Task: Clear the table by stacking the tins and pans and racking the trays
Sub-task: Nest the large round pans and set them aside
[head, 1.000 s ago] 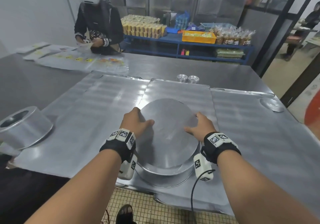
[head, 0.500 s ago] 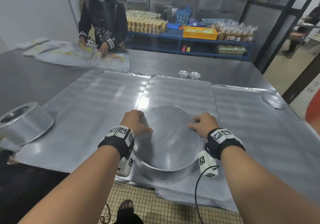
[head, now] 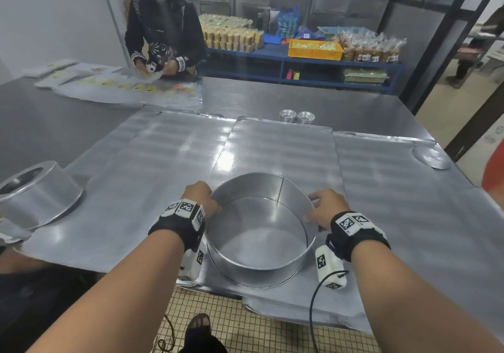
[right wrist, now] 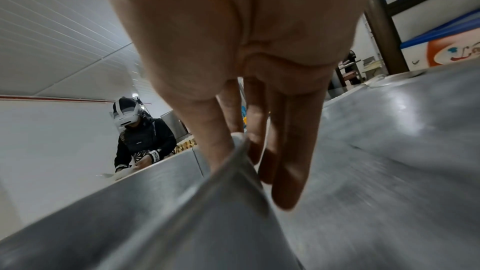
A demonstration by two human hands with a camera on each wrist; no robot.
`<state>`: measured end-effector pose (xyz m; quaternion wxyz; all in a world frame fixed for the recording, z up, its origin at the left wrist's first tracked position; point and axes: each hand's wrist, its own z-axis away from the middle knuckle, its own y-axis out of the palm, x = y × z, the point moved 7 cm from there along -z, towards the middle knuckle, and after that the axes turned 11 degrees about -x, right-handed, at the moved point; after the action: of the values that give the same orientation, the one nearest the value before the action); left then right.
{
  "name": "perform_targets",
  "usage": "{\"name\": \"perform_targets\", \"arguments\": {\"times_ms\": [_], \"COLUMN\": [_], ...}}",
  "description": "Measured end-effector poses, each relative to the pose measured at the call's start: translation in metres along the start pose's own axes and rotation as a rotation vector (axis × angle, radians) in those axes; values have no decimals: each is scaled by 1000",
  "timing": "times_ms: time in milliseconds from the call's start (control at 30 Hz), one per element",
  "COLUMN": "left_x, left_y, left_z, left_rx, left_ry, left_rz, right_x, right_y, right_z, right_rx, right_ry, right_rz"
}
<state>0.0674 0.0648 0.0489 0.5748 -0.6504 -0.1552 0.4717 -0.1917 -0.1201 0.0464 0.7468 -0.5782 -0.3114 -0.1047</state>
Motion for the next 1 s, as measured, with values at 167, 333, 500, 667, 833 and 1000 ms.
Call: {"name": "perform_targets", "arguments": {"times_ms": [167,333,500,667,833,1000], "left_x": [11,6,-9,-32,-57,-76], "left_y": [7,6,-4,-16,-12,10], "left_z": [2,-4,-25,-49,-69,-98], "left_rx": [57,69,21,-64,-79,-93], "left_ry": [-54,-15,18,30,-46,-136], "left_rz": [-24,-8,51,182,421,672], "right_x": [-12,-12,-9,-2,4,15], "right_y": [4,2,-7,-29,-37,-30], "right_z": [6,4,-5,-15,-25,-40], "right_rx": [23,-8,-57,-151,-175,-165], "right_ry": [2,26,70,147,290,421], "right_rz": [59,22,-139,-314,-642,-909]}}
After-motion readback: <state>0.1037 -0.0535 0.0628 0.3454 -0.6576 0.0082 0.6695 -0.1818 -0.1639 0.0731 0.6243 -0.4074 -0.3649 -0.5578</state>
